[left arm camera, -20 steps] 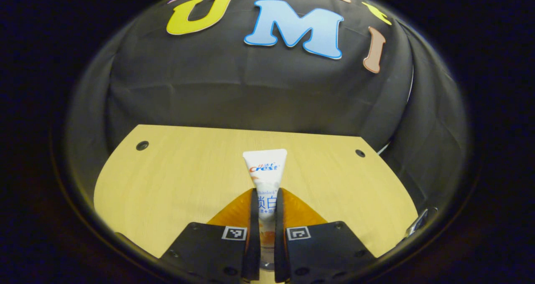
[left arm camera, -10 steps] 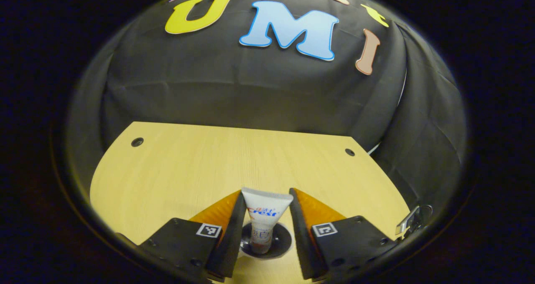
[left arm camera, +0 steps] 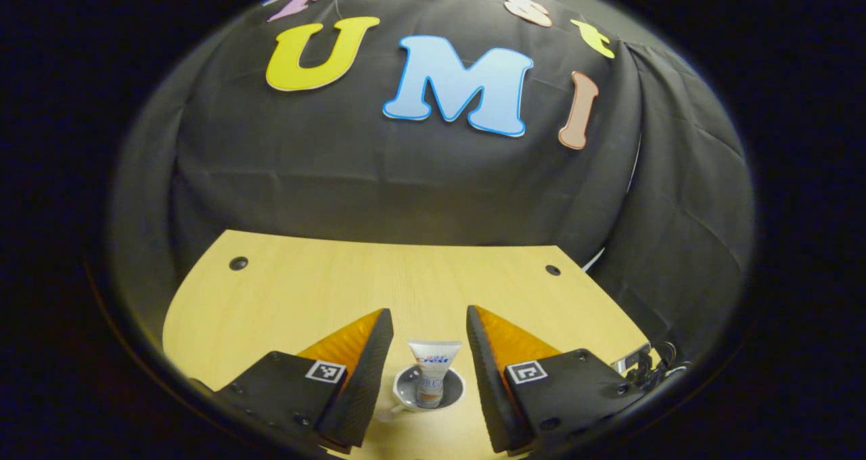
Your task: Put the toothbrush and toothpaste on the desktop into the cup, then pick up the cup and place it on the coaster on the desktop.
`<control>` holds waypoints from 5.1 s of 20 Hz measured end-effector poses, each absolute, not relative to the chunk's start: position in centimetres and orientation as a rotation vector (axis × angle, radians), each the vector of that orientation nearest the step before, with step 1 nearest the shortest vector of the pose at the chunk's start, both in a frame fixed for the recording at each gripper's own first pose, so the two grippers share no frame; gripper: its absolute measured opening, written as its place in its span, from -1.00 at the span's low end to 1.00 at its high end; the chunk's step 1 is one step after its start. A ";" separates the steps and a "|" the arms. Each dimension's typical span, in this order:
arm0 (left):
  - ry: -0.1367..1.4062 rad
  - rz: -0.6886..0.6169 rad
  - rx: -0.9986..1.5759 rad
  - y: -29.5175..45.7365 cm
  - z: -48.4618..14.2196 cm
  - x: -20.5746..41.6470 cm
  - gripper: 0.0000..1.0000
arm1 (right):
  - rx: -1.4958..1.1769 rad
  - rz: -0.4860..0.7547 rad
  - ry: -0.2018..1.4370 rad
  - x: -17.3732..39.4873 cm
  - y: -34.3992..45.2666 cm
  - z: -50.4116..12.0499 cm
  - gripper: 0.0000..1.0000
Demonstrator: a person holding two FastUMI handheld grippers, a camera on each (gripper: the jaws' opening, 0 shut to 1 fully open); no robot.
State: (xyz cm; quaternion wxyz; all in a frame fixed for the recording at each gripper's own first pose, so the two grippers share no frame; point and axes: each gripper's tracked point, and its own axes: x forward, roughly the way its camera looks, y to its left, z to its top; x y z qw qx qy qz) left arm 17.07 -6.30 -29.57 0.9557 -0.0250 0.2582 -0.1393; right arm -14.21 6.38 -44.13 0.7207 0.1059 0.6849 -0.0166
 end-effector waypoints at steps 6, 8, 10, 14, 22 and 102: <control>0.505 -0.218 -0.057 -1.8 -27.4 15.6 0.43 | 0.309 -0.013 1.375 -8.2 7.4 -40.6 -0.94; 0.505 -0.188 -0.063 0.0 -27.1 14.9 0.29 | 0.333 0.004 1.319 -5.2 8.3 -39.0 -0.94; 0.507 -0.155 -0.064 2.3 -26.6 14.1 0.43 | 0.359 0.021 1.248 -1.5 9.5 -37.3 -0.95; 0.520 -0.079 -0.068 7.5 -26.1 11.9 0.43 | 0.434 0.039 1.074 6.6 11.8 -33.2 -0.95; 0.545 0.062 -0.053 17.0 -25.0 7.6 0.43 | 0.514 0.020 0.958 12.8 16.6 -32.8 -0.95; 1.333 -1.016 0.913 0.3 -50.2 13.6 -0.43 | 0.313 -0.306 0.869 -8.0 -0.4 -34.8 -0.31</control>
